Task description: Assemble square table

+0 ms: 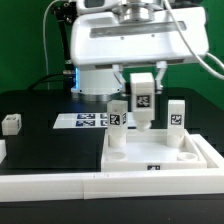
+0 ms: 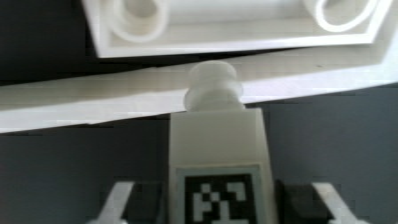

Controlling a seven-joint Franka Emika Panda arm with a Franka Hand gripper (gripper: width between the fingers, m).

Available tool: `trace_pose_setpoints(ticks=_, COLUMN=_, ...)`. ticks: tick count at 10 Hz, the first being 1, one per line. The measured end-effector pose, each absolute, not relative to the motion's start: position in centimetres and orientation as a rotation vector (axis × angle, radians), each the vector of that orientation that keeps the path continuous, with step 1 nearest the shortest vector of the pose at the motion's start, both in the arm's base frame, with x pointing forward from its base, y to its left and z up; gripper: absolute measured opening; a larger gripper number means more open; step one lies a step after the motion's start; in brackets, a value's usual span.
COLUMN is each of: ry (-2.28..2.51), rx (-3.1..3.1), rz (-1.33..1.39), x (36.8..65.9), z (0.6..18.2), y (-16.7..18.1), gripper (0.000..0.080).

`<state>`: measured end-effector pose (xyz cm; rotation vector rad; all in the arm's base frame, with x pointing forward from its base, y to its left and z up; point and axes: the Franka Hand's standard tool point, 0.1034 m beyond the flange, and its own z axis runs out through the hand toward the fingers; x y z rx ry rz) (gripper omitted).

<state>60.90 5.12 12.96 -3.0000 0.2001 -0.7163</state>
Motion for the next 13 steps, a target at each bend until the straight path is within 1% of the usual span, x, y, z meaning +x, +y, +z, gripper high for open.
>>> trace_pose_setpoints(ticks=2, ry=0.218, rx=-2.979, rz=-0.735, x=61.4, z=12.5, y=6.6, gripper=0.0288)
trace_pose_setpoints(ticks=7, ry=0.219, rx=-2.983, rz=-0.733, x=61.4, z=12.4, y=6.3, gripper=0.0288)
trace_pose_setpoints(ticks=8, ry=0.238, rx=-2.974, rz=-0.732, x=61.3, z=12.2, y=6.8, gripper=0.0288)
trace_pose_setpoints(ticks=10, ry=0.310, rx=-2.943, rz=-0.708, x=60.9, z=11.5, y=9.4, gripper=0.0288)
trace_pose_setpoints(ticks=12, ry=0.295, rx=-2.946, rz=-0.720, x=60.4, z=11.0, y=9.9, gripper=0.0288)
trace_pose_setpoints(ticks=13, ry=0.293, rx=-2.936, rz=-0.773, x=60.6, z=11.2, y=9.9, gripper=0.0288)
